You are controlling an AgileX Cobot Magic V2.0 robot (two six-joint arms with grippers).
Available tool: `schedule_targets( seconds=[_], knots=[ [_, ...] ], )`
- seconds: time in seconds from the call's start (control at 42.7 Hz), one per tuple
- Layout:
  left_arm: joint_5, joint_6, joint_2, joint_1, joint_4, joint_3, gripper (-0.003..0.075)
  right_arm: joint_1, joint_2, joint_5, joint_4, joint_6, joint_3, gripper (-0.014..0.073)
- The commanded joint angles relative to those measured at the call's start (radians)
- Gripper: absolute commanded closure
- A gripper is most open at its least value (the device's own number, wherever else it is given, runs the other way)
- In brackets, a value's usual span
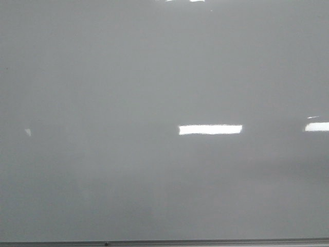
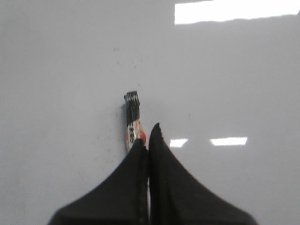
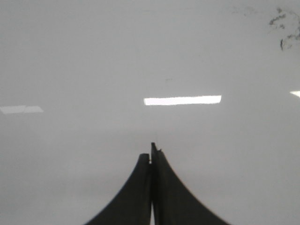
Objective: Write number 7 on whiteboard
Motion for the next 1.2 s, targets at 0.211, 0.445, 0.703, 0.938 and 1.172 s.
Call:
schedule_targets(
  seconds=[0.211,0.445,0.703,0.938,1.172],
  knots=[
    [0.093,-0.007,0.066,0.0,0.013,-0.325,0.0741,0.0,0.078,0.172,0.0,-0.001,-0.363,0.0662],
    [0.298,-0.007,0.282,0.0,0.013,-0.469,0.0741,0.0,0.29,0.21,0.0,-0.001,-0.48,0.0662],
    [0.306,-0.006,0.311,0.0,0.019,-0.464,0.0738,0.0,0.321,0.207,0.0,-0.001,-0.481,0.0657],
    [0.314,-0.006,0.311,0.0,0.021,-0.464,0.0307,0.0,0.321,0.204,0.0,-0.001,-0.481,0.023],
    [0.301,-0.008,0.313,0.0,0.013,-0.463,0.0057,0.0,0.321,0.203,0.0,-0.001,-0.481,-0.0041]
  ],
)
